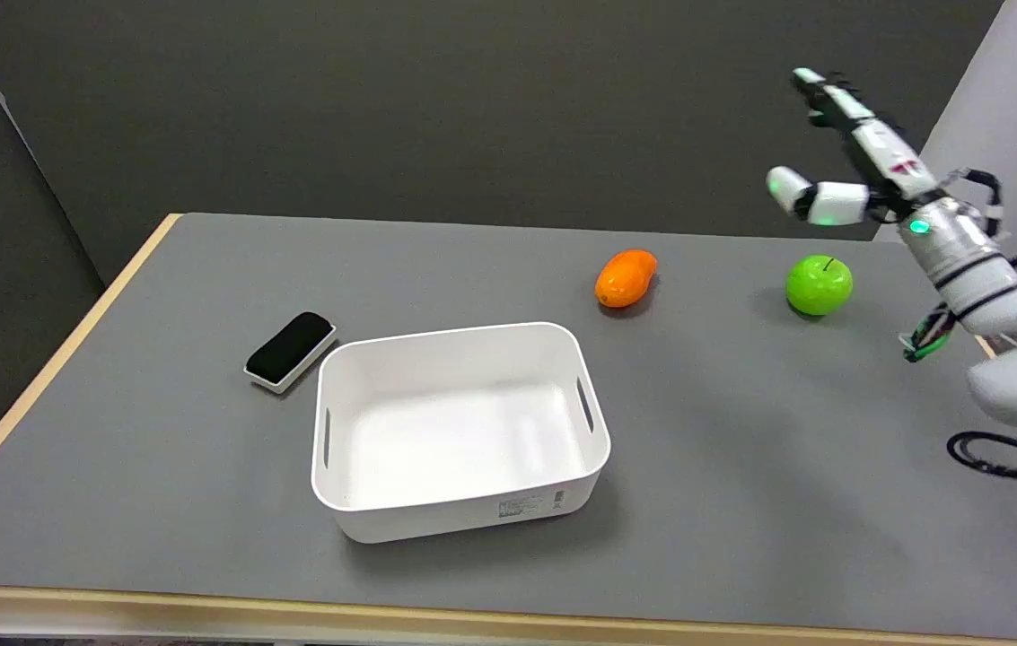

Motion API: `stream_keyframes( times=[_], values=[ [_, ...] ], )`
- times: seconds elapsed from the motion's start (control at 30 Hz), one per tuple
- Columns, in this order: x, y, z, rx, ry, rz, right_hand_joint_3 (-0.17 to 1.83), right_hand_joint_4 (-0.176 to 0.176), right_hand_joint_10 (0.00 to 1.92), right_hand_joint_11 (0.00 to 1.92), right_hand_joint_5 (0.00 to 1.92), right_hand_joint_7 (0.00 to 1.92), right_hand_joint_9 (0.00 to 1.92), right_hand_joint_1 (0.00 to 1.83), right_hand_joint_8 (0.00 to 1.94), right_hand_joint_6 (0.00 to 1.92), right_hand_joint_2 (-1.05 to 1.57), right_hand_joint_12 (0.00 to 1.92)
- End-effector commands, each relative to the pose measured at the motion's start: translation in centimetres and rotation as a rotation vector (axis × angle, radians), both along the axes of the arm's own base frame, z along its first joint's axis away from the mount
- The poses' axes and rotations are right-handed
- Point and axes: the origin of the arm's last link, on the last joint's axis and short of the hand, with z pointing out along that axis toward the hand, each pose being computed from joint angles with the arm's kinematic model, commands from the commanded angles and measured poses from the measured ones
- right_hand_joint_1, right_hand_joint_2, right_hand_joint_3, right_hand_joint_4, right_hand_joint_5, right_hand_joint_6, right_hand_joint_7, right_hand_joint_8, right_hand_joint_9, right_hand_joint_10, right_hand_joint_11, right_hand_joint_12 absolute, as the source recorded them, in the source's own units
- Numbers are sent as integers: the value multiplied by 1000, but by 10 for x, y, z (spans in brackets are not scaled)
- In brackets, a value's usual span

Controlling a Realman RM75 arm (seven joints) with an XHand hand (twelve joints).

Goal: Pick up mango.

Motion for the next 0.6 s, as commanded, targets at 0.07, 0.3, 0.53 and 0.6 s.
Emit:
stream_keyframes(
  times=[0.07, 0.3, 0.53, 0.6],
  values=[
    [26, -53, -121, 204, 872, -171, 821, 48, 28, -1, -1, -1, -1, 650, -1, -1, 593, 584],
    [7, -63, -135, 206, 976, -264, 710, 51, -1, -1, -1, -1, -1, 680, -1, -1, 575, 455],
    [-15, -57, -135, 227, 1034, -303, 652, 42, -1, -1, -1, -1, -1, 724, -1, -1, 584, 40],
    [-16, -58, -135, 232, 1042, -308, 630, 41, -1, -1, -1, -1, -1, 735, -1, -1, 596, 0]
  ],
)
